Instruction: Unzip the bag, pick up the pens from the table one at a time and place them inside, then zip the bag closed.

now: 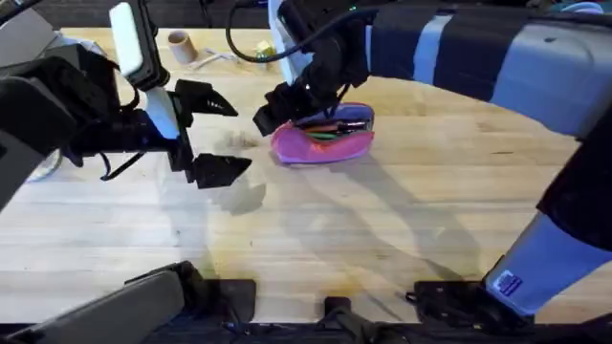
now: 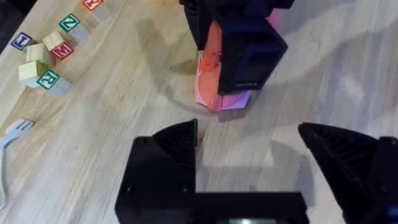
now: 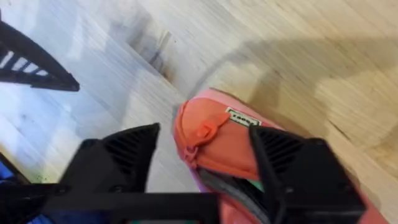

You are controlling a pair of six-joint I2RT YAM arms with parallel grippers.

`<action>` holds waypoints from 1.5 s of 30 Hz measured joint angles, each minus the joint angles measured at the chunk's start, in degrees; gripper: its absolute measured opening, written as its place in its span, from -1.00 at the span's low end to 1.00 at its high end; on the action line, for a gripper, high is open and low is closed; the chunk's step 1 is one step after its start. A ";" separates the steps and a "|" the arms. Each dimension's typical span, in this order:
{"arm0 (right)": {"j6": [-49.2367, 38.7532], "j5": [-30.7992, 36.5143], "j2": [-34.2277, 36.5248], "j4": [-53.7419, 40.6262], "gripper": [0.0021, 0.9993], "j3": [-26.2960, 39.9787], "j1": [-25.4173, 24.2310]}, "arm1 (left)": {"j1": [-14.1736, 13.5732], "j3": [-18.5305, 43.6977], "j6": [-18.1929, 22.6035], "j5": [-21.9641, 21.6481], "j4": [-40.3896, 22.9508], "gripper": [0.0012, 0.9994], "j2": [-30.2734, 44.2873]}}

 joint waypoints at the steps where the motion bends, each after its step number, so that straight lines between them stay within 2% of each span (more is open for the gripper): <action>1: 0.04 0.00 0.00 -0.02 0.51 0.00 0.00 | 0.00 0.00 0.00 0.00 0.00 0.99 0.00; 11: 0.41 -0.02 0.00 0.03 -0.41 0.02 -0.04 | 0.00 0.00 0.00 0.00 0.00 0.99 0.00; 18: 0.41 -0.02 0.00 0.05 -0.57 0.02 -0.04 | 0.00 0.00 0.00 0.00 0.00 0.99 0.00; 22: 0.55 -0.02 0.00 0.24 -0.91 0.04 -0.04 | 0.00 0.00 0.00 0.00 0.00 0.99 0.00; 45: 0.59 -0.02 -2.01 -0.17 -0.94 1.75 -0.04 | 0.00 0.00 0.00 0.00 0.00 0.99 0.02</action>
